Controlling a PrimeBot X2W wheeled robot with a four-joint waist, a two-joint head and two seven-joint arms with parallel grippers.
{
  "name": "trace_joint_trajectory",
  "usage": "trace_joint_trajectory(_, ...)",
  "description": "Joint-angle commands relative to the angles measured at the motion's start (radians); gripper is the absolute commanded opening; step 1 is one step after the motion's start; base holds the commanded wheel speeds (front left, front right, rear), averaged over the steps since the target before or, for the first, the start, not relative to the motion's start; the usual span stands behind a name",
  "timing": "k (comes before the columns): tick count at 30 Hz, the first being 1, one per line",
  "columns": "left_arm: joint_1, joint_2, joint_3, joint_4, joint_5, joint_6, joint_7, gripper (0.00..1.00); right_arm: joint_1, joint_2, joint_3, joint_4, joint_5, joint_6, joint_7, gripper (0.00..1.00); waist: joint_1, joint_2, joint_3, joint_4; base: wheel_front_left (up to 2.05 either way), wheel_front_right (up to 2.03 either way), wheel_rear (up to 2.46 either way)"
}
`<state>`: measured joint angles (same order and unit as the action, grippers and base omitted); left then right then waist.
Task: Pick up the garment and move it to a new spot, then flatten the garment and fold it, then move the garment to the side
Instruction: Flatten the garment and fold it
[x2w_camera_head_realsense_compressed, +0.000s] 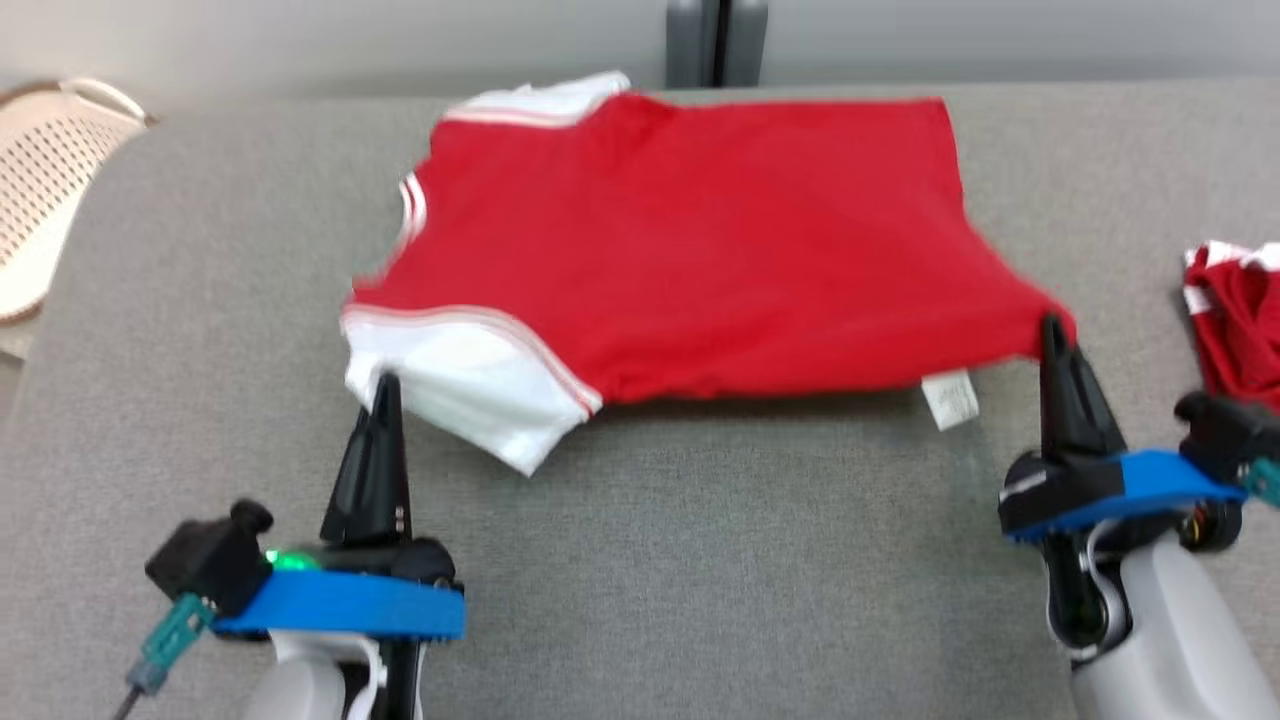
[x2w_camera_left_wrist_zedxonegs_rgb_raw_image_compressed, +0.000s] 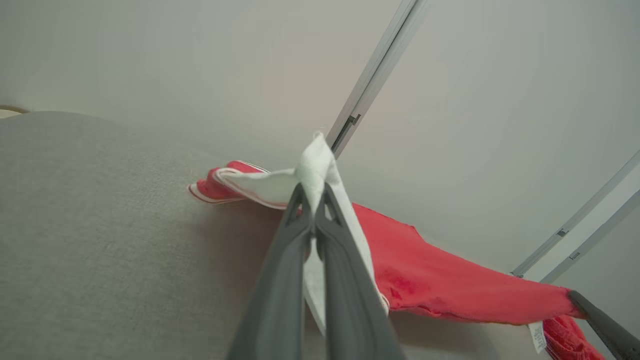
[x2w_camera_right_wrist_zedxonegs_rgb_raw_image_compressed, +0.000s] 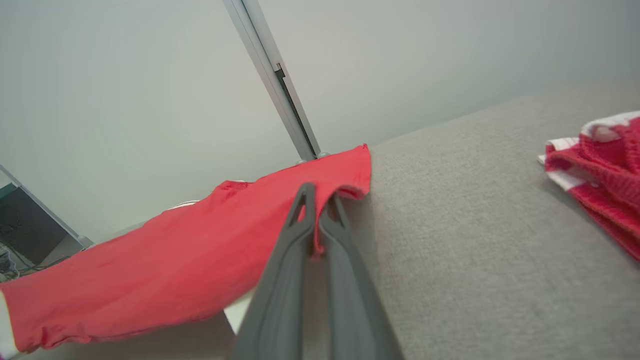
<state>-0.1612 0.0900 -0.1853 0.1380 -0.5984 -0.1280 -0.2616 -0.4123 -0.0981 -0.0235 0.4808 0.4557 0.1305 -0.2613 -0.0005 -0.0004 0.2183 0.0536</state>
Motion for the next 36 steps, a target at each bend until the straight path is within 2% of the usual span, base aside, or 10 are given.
trace_joint_trajectory(1,0.009,0.005,0.001,-0.004,0.002,0.006,-0.005,0.0,0.022,0.005,-0.002,-0.008,0.004,0.0,-0.006,0.0,0.0005,0.0004,-0.031,-0.026,0.0,0.0,0.0)
trace_joint_trajectory(8,0.209,0.005,-0.009,-0.062,-0.018,0.041,0.016,0.0,0.252,0.028,-0.039,-0.105,0.033,0.0,0.009,0.0,0.0005,0.0004,-0.122,-0.018,0.0,0.0,0.0)
trace_joint_trajectory(13,0.341,0.026,-0.018,-0.139,-0.022,0.07,0.055,0.0,0.409,0.041,-0.073,-0.208,0.031,0.0,0.049,0.0,0.0005,0.0004,-0.146,-0.012,0.0,0.0,0.0)
trace_joint_trajectory(18,0.415,0.032,-0.019,-0.205,-0.038,0.095,0.086,0.0,0.493,0.047,-0.083,-0.273,0.036,0.0,0.084,0.0,0.0005,0.0004,-0.147,-0.014,0.0,0.0,0.0)
trace_joint_trajectory(22,0.439,0.041,-0.022,-0.229,-0.037,0.108,0.104,0.0,0.518,0.047,-0.068,-0.276,0.061,0.0,0.101,0.0,0.0005,0.0004,-0.14,-0.016,0.0,0.0,0.0)
trace_joint_trajectory(28,0.436,0.046,-0.03,-0.203,-0.037,0.11,0.117,0.0,0.493,0.047,-0.06,-0.219,0.068,0.0,0.095,0.0,0.0005,0.0004,-0.132,-0.016,0.0,0.0,0.0)
trace_joint_trajectory(36,0.343,0.022,-0.041,-0.173,-0.05,0.104,0.113,0.0,0.421,0.047,-0.042,-0.131,0.089,0.0,0.073,0.0,0.0005,0.0004,-0.098,-0.013,0.0,0.0,0.0)
